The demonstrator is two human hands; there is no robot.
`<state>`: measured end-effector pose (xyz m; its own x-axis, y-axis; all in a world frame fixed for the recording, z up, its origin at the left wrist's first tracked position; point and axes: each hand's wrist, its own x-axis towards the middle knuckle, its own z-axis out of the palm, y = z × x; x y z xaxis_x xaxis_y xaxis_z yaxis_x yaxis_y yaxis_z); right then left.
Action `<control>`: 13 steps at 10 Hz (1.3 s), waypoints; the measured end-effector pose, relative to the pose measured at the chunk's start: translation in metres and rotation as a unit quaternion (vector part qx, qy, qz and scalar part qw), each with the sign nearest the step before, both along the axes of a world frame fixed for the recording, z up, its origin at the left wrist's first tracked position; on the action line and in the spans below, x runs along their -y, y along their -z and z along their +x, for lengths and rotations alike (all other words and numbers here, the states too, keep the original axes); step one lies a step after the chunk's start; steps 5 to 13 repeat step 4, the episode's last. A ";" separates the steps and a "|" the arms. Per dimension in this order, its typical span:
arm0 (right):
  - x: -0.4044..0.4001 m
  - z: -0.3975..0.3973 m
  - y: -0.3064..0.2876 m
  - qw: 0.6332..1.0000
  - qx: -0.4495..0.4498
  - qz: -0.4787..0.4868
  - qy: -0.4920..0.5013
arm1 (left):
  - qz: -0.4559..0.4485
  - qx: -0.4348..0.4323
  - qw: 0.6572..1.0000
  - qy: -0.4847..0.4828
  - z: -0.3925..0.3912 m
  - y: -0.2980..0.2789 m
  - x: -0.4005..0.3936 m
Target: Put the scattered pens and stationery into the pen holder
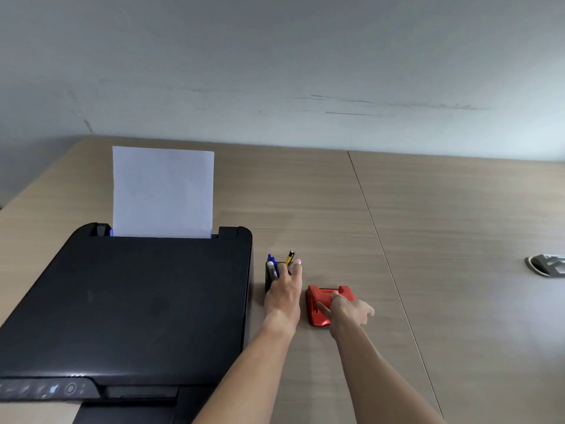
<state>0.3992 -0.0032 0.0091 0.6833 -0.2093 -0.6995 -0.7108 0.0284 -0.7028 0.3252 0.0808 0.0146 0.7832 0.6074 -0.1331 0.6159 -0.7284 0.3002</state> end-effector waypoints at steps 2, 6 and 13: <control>0.002 0.002 0.006 1.000 -0.001 0.031 0.002 | -0.005 0.001 1.000 -0.009 0.001 -0.002 0.000; 0.015 -0.014 0.014 0.998 -0.009 0.051 -0.029 | 0.042 0.000 0.999 -0.023 -0.014 -0.009 0.007; 0.015 -0.014 0.014 0.998 -0.009 0.051 -0.029 | 0.042 0.000 0.999 -0.023 -0.014 -0.009 0.007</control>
